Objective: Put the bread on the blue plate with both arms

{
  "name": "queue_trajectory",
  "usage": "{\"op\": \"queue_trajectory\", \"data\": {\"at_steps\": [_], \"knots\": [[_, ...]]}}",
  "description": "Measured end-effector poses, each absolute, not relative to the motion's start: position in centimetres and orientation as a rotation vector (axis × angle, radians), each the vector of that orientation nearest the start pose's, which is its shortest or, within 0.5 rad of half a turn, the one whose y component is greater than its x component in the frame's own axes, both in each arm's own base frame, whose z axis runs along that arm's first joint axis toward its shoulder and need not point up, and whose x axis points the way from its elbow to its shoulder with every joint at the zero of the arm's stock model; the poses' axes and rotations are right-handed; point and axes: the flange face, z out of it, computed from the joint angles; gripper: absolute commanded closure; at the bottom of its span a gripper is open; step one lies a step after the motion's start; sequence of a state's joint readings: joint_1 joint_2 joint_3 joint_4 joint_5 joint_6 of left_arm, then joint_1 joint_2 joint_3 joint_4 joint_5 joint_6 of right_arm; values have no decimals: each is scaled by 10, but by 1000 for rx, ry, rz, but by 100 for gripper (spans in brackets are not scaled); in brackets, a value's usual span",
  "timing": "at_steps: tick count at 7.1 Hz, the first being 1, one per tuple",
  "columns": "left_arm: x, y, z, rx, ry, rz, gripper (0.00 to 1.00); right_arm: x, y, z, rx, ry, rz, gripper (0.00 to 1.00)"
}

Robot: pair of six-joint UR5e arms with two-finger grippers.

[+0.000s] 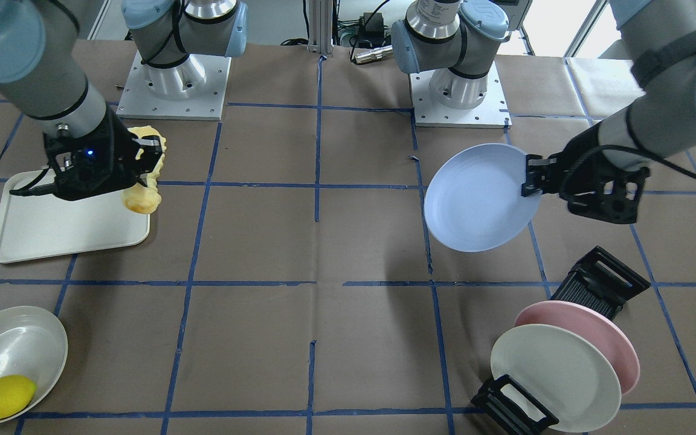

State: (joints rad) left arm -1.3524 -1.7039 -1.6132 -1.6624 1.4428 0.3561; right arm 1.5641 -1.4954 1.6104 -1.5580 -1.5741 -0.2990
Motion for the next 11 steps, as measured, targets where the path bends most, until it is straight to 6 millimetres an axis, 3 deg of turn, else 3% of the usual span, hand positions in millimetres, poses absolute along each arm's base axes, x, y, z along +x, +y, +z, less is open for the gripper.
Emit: {"op": "queue_trajectory", "data": {"at_steps": [1,2,4,6,8,9,10,11], "knots": [[-82,-533,366,218,3356,305,89,169,-503,443,-451,3104,166,94],[-130,-536,333,224,3400,255,89,193,-498,449,-455,3111,148,94],[-195,-542,281,228,3463,215,89,206,-496,450,-458,3114,142,94],[-222,-544,247,176,3533,263,84,207,-495,446,-459,3111,145,94],[-229,-544,236,136,3563,279,68,208,-498,433,-469,3109,139,93],[-230,-546,236,115,3568,268,23,210,-503,420,-469,3111,122,94],[-230,-549,241,99,3569,239,1,216,-511,405,-478,3110,106,94],[-227,-552,248,92,3567,200,0,231,-521,388,-508,3106,78,93]]}}
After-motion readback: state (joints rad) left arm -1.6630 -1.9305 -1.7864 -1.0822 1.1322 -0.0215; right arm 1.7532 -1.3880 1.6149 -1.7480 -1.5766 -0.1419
